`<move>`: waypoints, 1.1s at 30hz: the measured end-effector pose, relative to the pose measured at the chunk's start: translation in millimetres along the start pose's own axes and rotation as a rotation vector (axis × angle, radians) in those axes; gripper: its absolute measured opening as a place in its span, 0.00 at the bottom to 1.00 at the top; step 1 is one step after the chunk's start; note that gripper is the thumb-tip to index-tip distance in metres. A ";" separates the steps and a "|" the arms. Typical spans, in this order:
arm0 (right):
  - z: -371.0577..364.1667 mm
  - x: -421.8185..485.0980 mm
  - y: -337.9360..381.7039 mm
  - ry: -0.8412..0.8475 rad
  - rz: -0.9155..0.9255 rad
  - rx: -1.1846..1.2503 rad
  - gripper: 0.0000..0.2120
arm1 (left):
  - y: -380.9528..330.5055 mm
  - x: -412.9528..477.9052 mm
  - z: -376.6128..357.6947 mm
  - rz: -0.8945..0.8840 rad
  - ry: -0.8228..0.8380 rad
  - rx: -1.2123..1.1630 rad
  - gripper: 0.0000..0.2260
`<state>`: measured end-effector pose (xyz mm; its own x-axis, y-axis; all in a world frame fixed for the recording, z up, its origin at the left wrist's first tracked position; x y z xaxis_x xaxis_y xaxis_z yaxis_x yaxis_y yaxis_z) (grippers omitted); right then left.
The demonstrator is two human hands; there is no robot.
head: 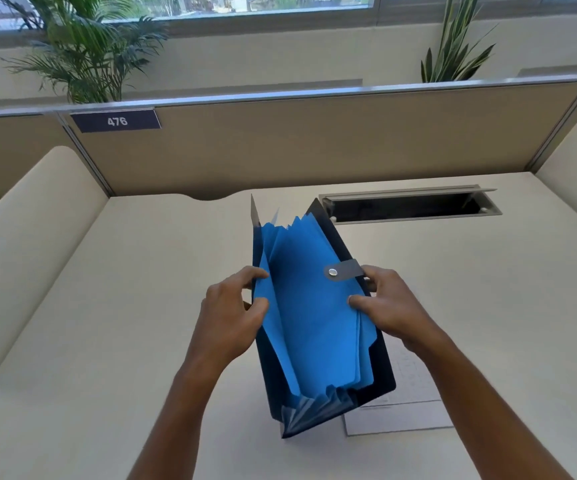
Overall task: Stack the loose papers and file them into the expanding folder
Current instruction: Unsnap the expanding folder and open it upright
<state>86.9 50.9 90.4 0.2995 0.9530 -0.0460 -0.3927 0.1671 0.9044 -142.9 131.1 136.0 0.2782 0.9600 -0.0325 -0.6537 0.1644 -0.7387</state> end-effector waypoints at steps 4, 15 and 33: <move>7.5 3.5 -3.2 -0.013 0.037 -0.153 0.28 | -3.9 -1.3 -7.5 -0.006 -0.012 -0.055 0.15; 17.0 13.5 45.8 -0.138 0.421 -0.471 0.17 | -14.5 -1.2 -18.7 -0.010 -0.046 -0.048 0.15; 16.5 14.9 2.0 -0.183 0.273 0.168 0.05 | -16.4 -4.4 -15.8 -0.001 -0.097 -0.046 0.16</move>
<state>104.9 61.2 98.6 0.3597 0.8934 0.2691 -0.3358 -0.1451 0.9307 -122.2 120.6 137.6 0.2077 0.9777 0.0320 -0.6201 0.1569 -0.7686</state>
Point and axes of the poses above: each hand's wrist, its own x-axis towards the middle knuckle, its own z-axis out of the back of the hand, y = z × x, the point moved 10 cm from there along x, towards the middle knuckle, and after that the axes turned 10 degrees about z, right-handed, at the moved point
